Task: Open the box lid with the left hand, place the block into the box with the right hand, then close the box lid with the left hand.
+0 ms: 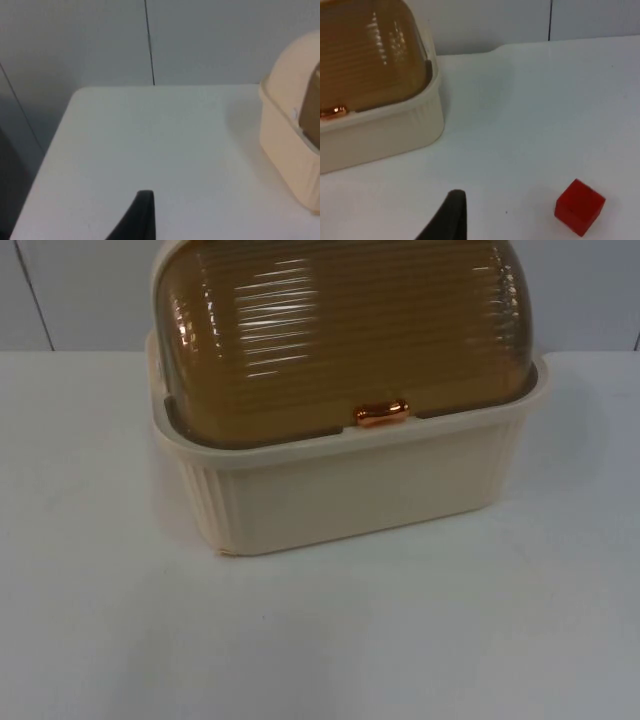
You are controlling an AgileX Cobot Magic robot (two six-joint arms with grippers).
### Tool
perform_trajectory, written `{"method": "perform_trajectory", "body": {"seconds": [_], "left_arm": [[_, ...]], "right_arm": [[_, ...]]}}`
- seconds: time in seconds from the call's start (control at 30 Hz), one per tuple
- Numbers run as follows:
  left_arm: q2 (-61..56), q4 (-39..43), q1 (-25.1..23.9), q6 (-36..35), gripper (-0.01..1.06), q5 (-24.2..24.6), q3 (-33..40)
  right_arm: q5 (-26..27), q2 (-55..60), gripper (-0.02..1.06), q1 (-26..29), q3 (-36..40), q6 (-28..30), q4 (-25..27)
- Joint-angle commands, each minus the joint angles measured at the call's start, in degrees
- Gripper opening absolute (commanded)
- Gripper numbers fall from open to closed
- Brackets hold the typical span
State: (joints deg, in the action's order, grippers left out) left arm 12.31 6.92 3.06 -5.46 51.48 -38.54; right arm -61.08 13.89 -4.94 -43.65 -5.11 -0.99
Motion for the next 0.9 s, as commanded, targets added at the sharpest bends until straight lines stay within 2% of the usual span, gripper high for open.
{"method": "perform_trajectory", "body": {"seconds": [0.0, 0.2, 0.33, 0.47, 0.7, 0.83, 0.87], "left_arm": [[3.52, 1.13, 0.30, -0.59, 1.05, -2.90, -2.10], [15.05, 1.13, 0.30, 0.96, 1.05, -4.97, -8.15], [20.78, 0.90, 0.30, -1.21, 1.05, -13.02, -11.10], [25.11, 0.46, 0.30, -1.67, 1.05, -16.60, -11.46], [31.00, -1.28, 0.30, -0.05, 1.05, -16.17, -11.46], [36.87, -6.02, 0.30, 7.61, 1.05, -14.11, -11.46], [36.87, -6.02, 0.30, 7.61, 1.05, -14.11, -11.46]], "right_arm": [[2.04, 2.80, 1.05, 0.31, -3.00, 1.66, -0.37], [4.78, 12.71, 1.05, 0.31, -10.00, 1.67, -4.31], [9.79, 19.22, 1.05, 0.31, -10.56, 1.80, -5.32], [12.96, 24.81, 1.05, 0.31, -10.56, 1.95, -5.32], [14.47, 29.50, 1.05, 0.31, -10.56, 0.10, -4.82], [15.17, 29.92, 1.05, 0.31, -10.56, 0.10, -5.34], [15.17, 29.92, 1.05, 0.31, -10.56, 0.10, -5.34]]}}
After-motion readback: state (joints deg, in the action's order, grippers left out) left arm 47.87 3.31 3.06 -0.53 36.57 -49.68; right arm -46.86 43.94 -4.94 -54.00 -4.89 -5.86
